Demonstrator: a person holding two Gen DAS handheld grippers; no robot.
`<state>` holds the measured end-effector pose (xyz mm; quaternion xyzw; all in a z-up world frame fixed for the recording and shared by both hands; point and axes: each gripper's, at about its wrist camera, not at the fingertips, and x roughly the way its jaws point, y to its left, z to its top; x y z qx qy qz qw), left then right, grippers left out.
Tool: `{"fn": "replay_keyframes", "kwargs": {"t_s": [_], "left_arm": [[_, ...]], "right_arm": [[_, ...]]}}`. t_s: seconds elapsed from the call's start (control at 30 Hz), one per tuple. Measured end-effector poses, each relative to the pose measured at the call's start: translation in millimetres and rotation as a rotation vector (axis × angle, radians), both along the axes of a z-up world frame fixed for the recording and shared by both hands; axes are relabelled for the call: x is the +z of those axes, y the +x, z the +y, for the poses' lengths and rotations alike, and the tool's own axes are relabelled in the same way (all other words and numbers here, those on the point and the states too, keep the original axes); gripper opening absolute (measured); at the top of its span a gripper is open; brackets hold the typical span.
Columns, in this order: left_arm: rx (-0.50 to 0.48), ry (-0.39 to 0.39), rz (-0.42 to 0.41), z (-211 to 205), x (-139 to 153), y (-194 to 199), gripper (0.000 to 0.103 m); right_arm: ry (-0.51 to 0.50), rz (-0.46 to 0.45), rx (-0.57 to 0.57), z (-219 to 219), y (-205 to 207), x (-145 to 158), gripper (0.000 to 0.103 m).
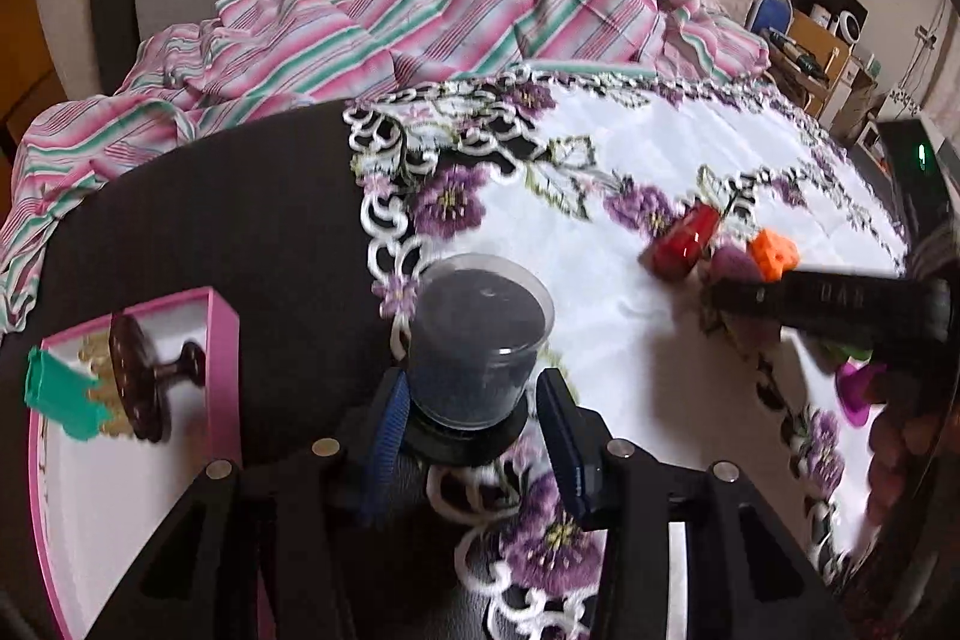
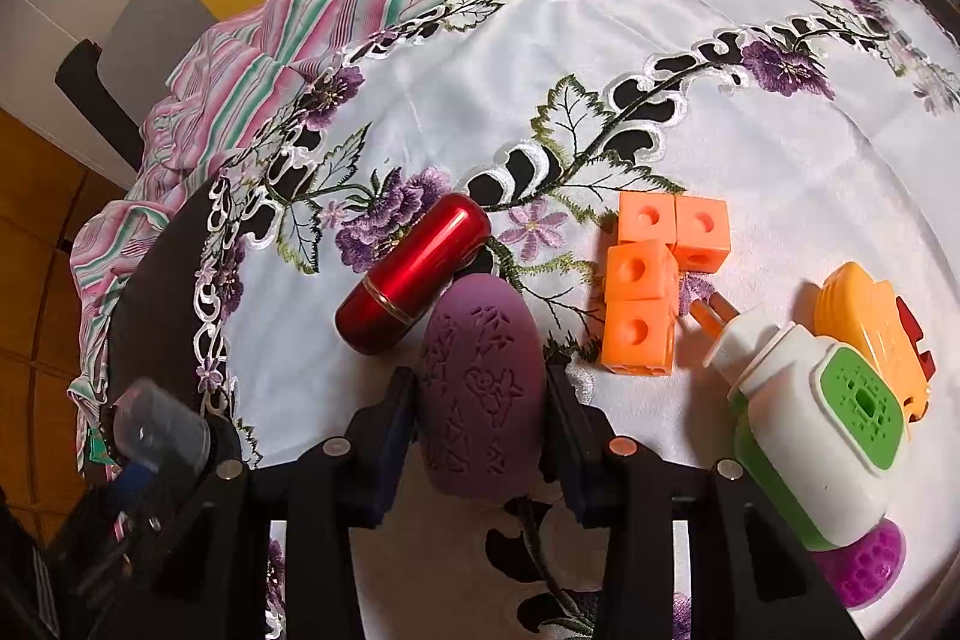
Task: Organize rigid objects
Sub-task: 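Carry the canister to the pink tray and set it down with the left gripper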
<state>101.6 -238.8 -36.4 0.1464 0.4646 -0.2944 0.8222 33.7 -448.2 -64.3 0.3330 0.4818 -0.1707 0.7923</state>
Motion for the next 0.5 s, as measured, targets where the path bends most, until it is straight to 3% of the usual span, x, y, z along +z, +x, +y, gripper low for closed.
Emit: {"fn": "replay_keyframes", "kwargs": {"t_s": [0.17, 0.4, 0.5], "left_arm": [[0.033, -0.061, -0.032, 10.3, -4.1, -8.7, 0.045], [0.06, -0.072, -0.063, 4.5, -2.6, -3.4, 0.05], [0.068, -0.076, -0.063, 4.2, -4.2, -1.1, 0.044]], "right_arm": [[0.003, -0.002, -0.002, -0.5, -0.8, 0.4, 0.043], [0.0, -0.002, -0.008, -0.1, -1.3, 0.2, 0.043], [-0.02, 0.005, 0.0, 1.7, 1.6, -0.1, 0.043]]}}
